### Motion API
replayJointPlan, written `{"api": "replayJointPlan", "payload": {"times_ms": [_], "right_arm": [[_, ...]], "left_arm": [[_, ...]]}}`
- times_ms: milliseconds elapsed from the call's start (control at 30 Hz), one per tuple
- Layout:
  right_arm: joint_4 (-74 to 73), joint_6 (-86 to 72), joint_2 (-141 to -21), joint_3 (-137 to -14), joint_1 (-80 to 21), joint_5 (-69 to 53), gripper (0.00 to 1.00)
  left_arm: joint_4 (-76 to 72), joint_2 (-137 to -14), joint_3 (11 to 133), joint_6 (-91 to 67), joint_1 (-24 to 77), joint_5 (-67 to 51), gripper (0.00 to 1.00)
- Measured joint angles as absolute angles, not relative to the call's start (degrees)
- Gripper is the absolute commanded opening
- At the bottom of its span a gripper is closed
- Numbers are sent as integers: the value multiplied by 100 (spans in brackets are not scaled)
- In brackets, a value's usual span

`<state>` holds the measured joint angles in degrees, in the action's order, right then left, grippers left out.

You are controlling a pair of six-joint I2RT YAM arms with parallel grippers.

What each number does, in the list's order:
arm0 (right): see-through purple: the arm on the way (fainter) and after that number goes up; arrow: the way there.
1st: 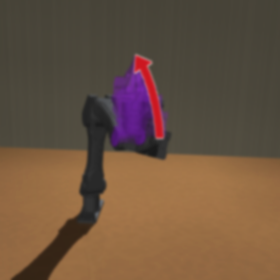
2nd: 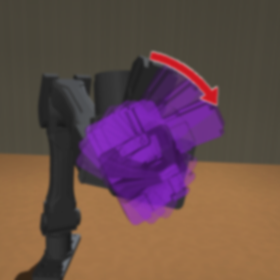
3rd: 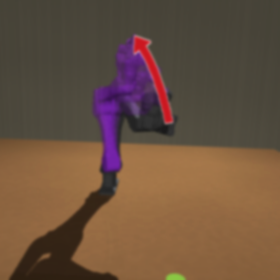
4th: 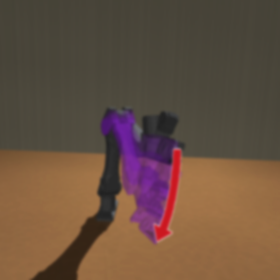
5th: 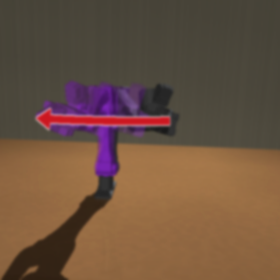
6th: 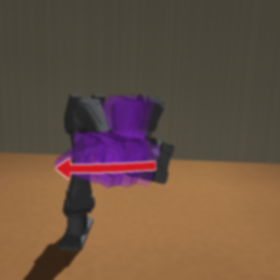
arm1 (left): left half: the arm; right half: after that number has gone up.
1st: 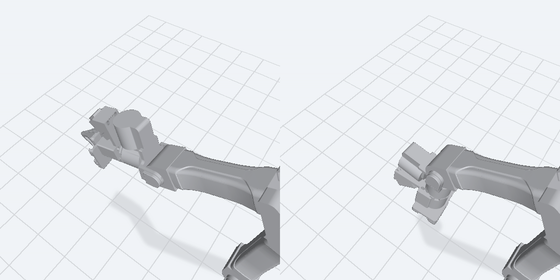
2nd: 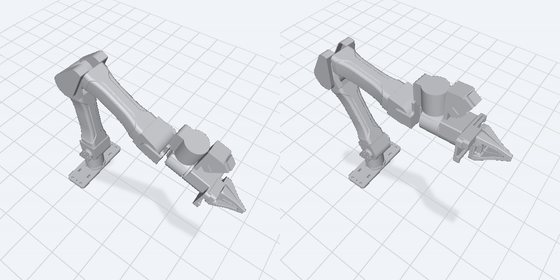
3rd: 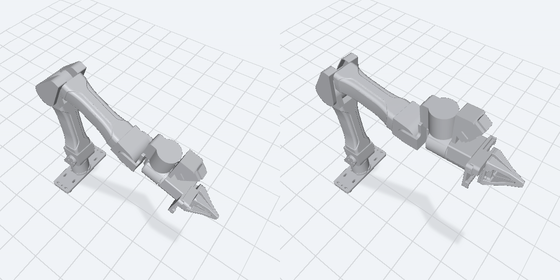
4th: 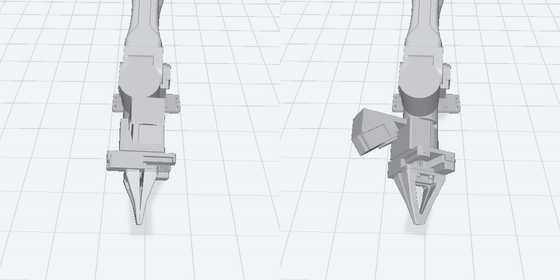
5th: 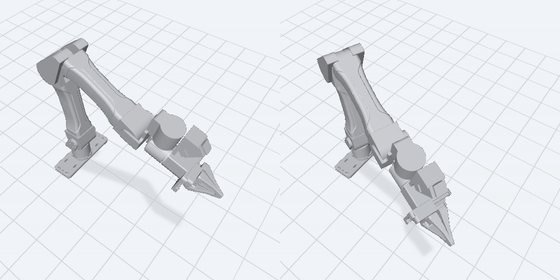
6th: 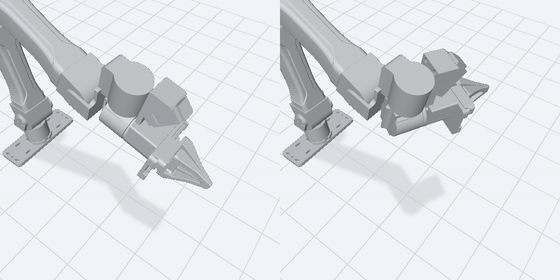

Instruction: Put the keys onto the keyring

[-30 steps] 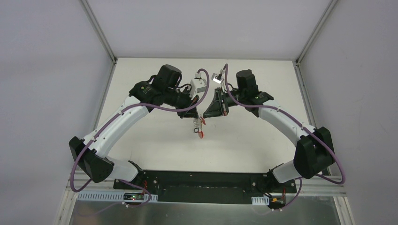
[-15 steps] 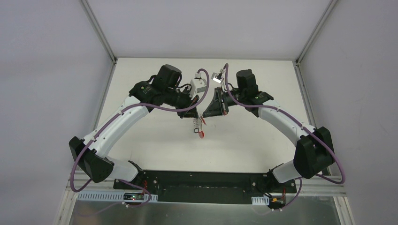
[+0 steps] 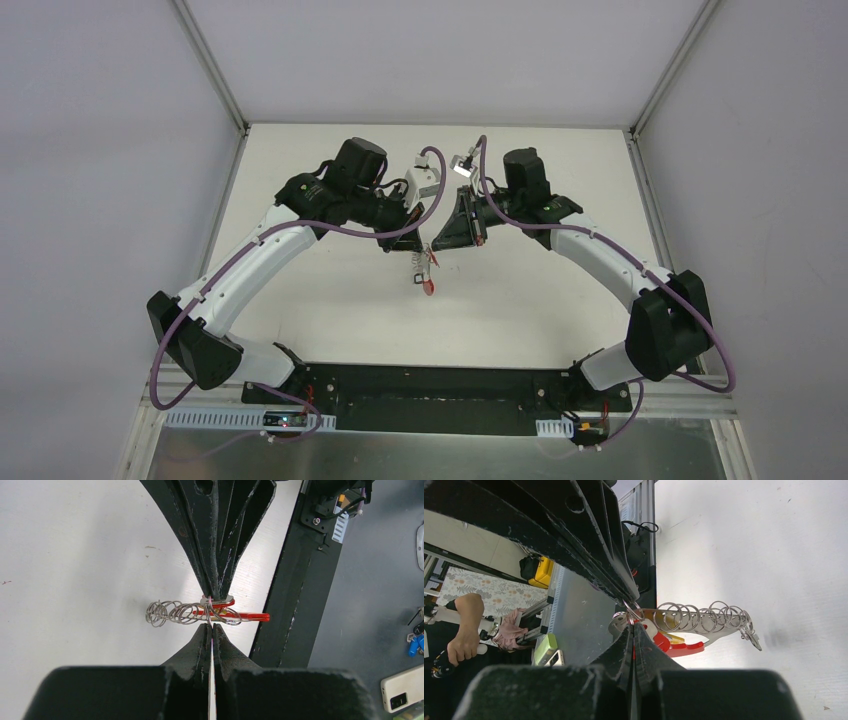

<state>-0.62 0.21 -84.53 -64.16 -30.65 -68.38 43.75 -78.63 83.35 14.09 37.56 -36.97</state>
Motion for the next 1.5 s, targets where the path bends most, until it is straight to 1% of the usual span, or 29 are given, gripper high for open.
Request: {"api": "replayJointPlan", "payload": {"times_ms": [1500], "right_arm": [[-21,-104,-8453,-6431,-3063,-6820,0]], "left_arm": [[4379,-7961,8335,1411,3756,-3708,0]]}}
